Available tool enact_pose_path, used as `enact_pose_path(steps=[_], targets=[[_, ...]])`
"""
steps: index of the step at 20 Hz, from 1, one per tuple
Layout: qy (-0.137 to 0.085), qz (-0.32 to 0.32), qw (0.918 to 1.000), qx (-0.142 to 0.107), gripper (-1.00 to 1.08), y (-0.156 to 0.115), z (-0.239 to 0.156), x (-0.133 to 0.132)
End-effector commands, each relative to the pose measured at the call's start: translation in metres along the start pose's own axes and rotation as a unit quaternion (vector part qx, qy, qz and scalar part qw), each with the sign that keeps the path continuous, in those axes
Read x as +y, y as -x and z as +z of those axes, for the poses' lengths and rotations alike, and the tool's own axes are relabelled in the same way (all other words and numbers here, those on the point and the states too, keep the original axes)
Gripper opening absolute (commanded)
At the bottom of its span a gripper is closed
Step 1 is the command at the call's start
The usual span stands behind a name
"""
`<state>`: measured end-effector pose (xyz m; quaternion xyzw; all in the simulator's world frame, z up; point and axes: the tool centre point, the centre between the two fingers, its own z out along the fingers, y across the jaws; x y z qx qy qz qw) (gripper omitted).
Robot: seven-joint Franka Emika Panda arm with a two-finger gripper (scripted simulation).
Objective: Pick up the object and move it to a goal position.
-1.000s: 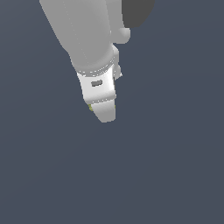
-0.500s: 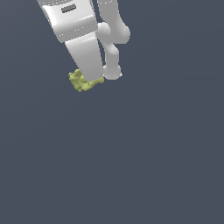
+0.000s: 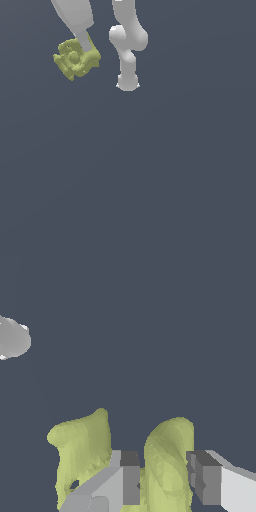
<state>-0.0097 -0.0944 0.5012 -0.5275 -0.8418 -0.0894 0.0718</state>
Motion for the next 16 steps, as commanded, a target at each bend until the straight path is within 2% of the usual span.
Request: enact_pose_path(steps=[1, 8, 16], targets=[[0.008, -0.015, 0.9999, 0.002, -1.00, 0.003, -0.014, -0.006], [0.022, -0.037, 0.9991, 0.005, -1.00, 0.009, -0.037, -0.017], [0.023, -0.039, 0.9990, 0.006, -1.00, 0.010, -0.039, -0.018]])
